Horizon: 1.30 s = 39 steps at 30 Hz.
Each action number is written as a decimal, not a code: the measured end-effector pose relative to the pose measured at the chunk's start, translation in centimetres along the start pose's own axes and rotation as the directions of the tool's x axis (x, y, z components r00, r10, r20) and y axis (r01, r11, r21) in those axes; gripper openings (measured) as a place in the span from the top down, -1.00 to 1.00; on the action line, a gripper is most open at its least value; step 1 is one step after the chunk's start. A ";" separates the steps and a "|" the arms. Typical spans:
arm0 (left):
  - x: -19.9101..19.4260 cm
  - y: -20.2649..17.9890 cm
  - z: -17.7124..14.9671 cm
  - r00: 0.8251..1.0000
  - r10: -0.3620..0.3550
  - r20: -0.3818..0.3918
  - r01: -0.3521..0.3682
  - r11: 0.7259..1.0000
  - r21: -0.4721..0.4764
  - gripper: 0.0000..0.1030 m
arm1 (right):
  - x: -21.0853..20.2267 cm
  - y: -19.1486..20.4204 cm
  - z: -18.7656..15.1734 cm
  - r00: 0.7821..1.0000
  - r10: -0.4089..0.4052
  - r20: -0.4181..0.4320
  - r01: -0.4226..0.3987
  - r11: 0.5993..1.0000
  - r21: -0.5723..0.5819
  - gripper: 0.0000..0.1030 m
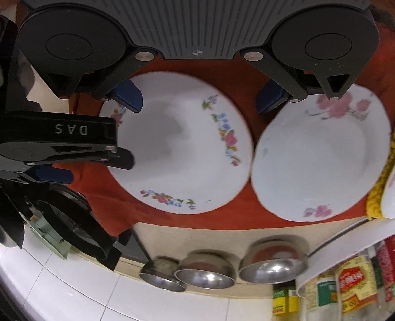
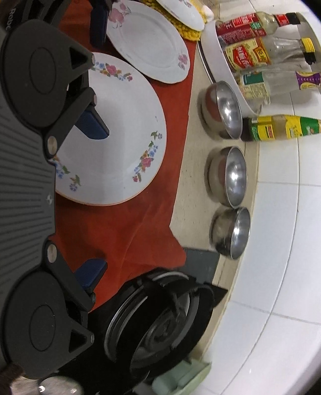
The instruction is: Organize plates and bowls
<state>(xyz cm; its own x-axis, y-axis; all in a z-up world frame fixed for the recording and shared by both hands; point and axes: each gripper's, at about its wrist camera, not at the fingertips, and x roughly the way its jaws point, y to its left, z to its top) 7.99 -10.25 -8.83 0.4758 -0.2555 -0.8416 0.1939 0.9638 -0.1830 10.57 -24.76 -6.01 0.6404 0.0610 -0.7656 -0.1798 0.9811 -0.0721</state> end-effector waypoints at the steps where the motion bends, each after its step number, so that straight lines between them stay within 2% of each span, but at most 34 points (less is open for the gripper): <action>1: 0.2 0.0 0.1 1.000 -0.012 -0.006 0.012 1.000 -0.007 -0.94 | 0.3 -0.2 0.1 1.000 0.019 -0.006 -0.019 1.000 -0.004 -0.92; 7: 1.1 -0.2 1.0 1.000 -0.018 -0.002 0.018 0.999 -0.029 -0.99 | 1.8 -1.8 0.6 0.989 0.136 -0.049 -0.135 0.990 0.029 -0.88; 12: 1.4 -0.1 1.5 1.000 -0.008 0.009 0.008 0.998 -0.057 -0.99 | 2.3 -3.0 1.0 0.970 0.236 -0.064 -0.231 0.971 0.068 -0.88; 16: 1.3 -0.2 1.9 1.000 -0.019 0.022 0.020 0.997 -0.072 -0.99 | 2.0 -3.3 1.3 0.944 0.327 -0.050 -0.324 0.944 0.063 -0.88; 17: 1.3 -0.4 2.0 0.999 -0.024 0.030 0.026 0.998 -0.065 -0.98 | 2.0 -3.1 1.5 0.934 0.355 -0.042 -0.352 0.934 0.055 -0.85; 18: 1.3 -0.7 2.2 0.999 -0.026 0.037 0.027 0.998 -0.052 -0.98 | 1.9 -2.9 1.6 0.924 0.382 -0.035 -0.380 0.924 0.044 -0.72; 19: 1.4 -1.0 2.3 0.999 -0.017 0.036 0.019 0.999 -0.036 -0.98 | 1.8 -2.5 1.9 0.913 0.405 -0.042 -0.405 0.914 0.026 -0.69; 21: 2.0 -1.1 2.3 1.000 0.006 0.002 -0.006 0.999 -0.031 -0.96 | 1.6 -2.1 2.5 0.920 0.392 -0.031 -0.392 0.920 -0.011 -0.69; 23: 1.8 -0.8 2.2 1.000 0.001 0.017 0.000 0.999 -0.041 -0.97 | 1.5 -2.5 3.1 0.921 0.388 0.015 -0.387 0.921 -0.051 -0.69; 26: 2.0 -0.6 2.3 1.000 0.015 0.016 -0.014 0.999 -0.052 -0.97 | 3.5 -3.4 3.4 0.928 0.372 -0.035 -0.373 0.928 -0.020 -0.68; 27: 2.1 -0.7 2.4 1.000 0.020 0.015 -0.019 0.999 -0.048 -0.98 | 4.4 -3.6 3.3 0.918 0.390 -0.068 -0.391 0.920 -0.004 -0.60; 31: 2.5 -1.2 2.6 1.000 0.020 0.008 -0.020 0.999 -0.035 -0.99 | 5.2 -4.0 2.9 0.898 0.428 -0.106 -0.429 0.903 0.011 -0.58; 33: 2.6 -1.4 2.8 1.000 0.025 0.005 -0.025 0.999 -0.029 -0.99 | 5.3 -4.4 2.9 0.873 0.472 -0.122 -0.471 0.881 0.040 -0.59; 36: 2.7 -1.1 3.1 1.000 0.021 0.010 -0.021 0.998 -0.054 -0.99 | 5.3 -4.8 3.0 0.863 0.489 -0.129 -0.482 0.872 0.079 -0.59; 39: 2.9 -0.8 3.6 0.999 0.041 0.022 -0.039 0.996 -0.082 -0.99 | 6.0 -5.8 3.9 0.833 0.542 -0.116 -0.521 0.837 0.168 -0.59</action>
<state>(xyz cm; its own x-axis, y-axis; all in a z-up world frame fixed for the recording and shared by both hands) 12.28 -12.09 -9.31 0.5022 -0.2176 -0.8369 0.1047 0.9760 -0.1910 18.38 -29.31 -7.66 0.3491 0.5609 -0.7507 -0.3585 0.8201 0.4460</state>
